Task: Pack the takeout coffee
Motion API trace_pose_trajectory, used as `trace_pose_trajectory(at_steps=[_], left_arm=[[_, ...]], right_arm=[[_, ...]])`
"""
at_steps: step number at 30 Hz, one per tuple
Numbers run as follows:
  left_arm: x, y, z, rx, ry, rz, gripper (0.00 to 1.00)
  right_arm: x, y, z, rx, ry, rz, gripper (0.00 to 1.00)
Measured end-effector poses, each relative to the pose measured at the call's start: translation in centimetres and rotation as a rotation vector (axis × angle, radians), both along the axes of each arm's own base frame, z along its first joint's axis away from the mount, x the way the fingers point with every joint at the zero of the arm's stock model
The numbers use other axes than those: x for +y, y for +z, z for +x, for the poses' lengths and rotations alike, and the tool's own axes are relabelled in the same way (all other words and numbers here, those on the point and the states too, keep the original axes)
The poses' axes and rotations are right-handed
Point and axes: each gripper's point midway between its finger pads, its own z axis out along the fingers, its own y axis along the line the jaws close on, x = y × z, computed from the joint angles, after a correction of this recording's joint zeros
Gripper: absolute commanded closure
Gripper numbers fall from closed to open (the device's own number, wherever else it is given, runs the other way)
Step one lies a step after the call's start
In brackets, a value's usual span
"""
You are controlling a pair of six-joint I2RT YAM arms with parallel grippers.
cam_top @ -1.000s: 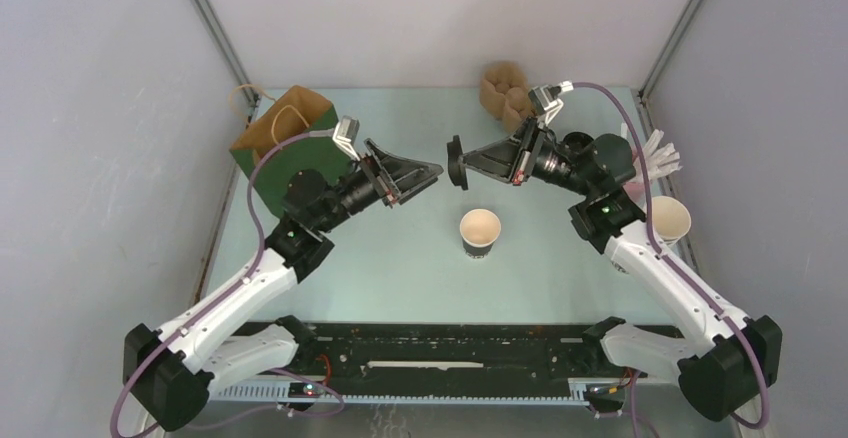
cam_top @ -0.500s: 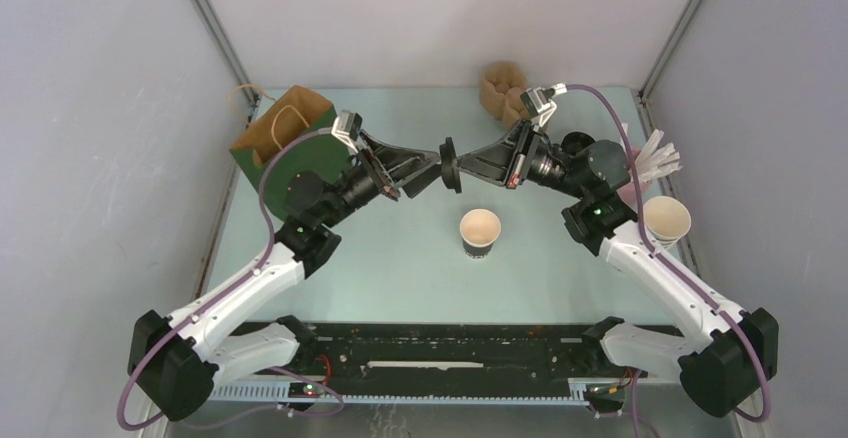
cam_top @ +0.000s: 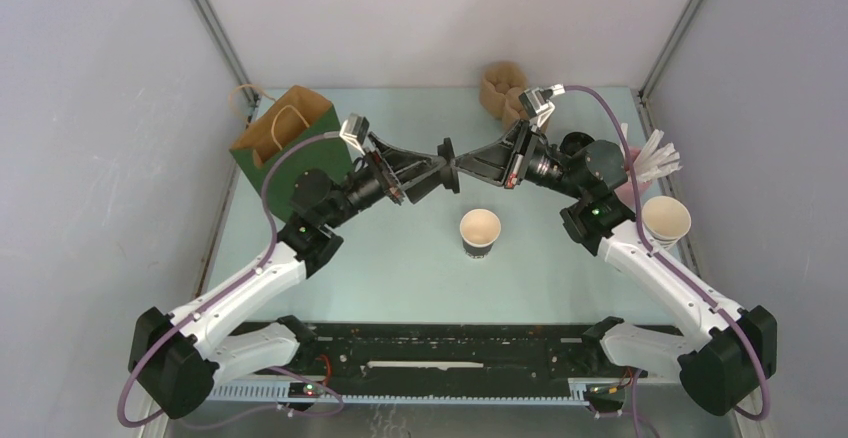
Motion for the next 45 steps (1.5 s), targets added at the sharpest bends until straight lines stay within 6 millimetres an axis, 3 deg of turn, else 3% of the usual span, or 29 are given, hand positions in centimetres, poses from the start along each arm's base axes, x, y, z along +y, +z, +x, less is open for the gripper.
trace_pose_trajectory(at_steps=[4, 14, 21, 26, 30, 33, 37, 41, 45], left_arm=[[-0.1, -0.2, 0.0, 0.003, -0.001, 0.008, 0.03], [-0.4, -0.5, -0.1, 0.003, -0.002, 0.039, 0.08], [-0.4, -0.6, 0.0, -0.002, 0.003, 0.045, 0.18], [-0.3, -1.2, 0.2, -0.003, 0.021, 0.071, 0.24], [-0.3, -2.4, 0.3, 0.003, 0.039, 0.124, 0.25], [0.0, -3.4, 0.5, 0.004, 0.065, 0.179, 0.27], [0.7, -4.6, 1.1, -0.017, 0.122, 0.285, 0.3], [1.5, -5.6, 1.8, -0.06, 0.198, 0.473, 0.31], [1.1, -5.8, 1.9, -0.137, 0.235, 0.689, 0.32]], right_arm=[[0.0, 0.0, 0.0, 0.0, 0.0, -0.001, 0.86], [0.1, -0.4, 0.1, 0.006, -0.001, -0.013, 0.85], [0.1, -0.7, 0.2, 0.004, -0.007, -0.024, 0.82], [0.2, -1.5, 0.5, 0.017, -0.022, -0.055, 0.72], [0.0, -2.6, 0.5, 0.031, -0.033, -0.097, 0.48], [-0.6, -3.2, 0.6, 0.04, -0.055, -0.119, 0.36], [-2.7, -4.1, 1.3, 0.047, -0.13, -0.172, 0.22], [-8.2, -7.1, 3.9, 0.071, -0.388, -0.342, 0.21], [-13.0, -10.4, 5.8, 0.095, -0.627, -0.606, 0.21]])
